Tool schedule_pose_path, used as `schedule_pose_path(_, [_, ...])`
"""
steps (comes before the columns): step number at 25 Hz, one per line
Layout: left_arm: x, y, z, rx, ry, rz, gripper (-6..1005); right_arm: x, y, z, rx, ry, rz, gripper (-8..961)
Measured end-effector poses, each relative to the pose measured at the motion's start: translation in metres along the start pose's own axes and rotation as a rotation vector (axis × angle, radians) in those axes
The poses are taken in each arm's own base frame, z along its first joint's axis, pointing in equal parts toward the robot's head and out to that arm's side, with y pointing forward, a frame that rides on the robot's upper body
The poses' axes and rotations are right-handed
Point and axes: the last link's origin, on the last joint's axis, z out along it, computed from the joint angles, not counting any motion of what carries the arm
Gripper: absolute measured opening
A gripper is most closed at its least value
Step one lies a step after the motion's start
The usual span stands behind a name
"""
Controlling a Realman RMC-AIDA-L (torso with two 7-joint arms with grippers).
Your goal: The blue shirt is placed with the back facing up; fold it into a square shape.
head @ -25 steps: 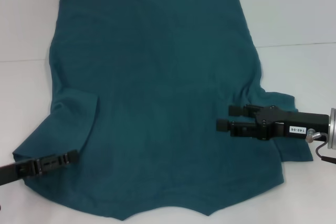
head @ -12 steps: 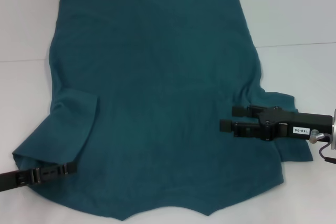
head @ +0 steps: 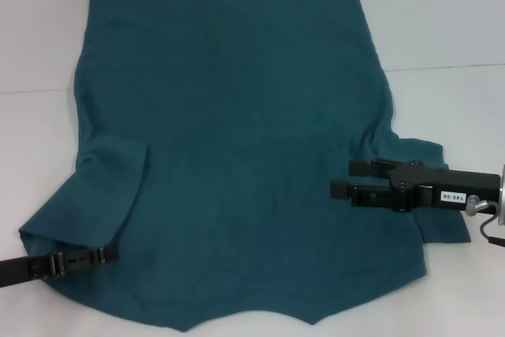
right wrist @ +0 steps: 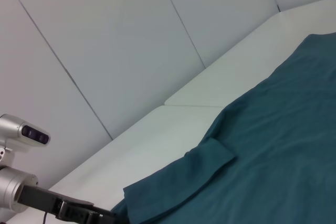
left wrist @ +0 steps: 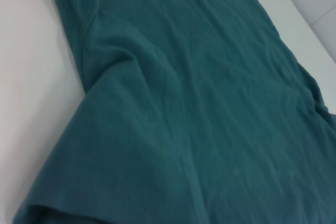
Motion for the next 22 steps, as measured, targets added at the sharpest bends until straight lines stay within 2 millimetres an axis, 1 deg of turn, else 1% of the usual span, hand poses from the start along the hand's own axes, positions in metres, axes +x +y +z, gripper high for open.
schedule_pose_path(7, [0.001, -0.002, 0.002, 0.012, 0.005, -0.003, 891, 0.000, 0.000, 0.000, 0.001, 0.000, -0.001, 911])
schedule_pose_path(13, [0.007, 0.000, 0.008, 0.011, 0.009, 0.002, 890, 0.000, 0.000, -0.001, 0.001, 0.000, -0.001, 912])
schedule_pose_path(22, [0.012, 0.002, 0.010, 0.013, 0.012, 0.004, 889, -0.001, -0.001, -0.001, 0.005, -0.004, 0.000, 911])
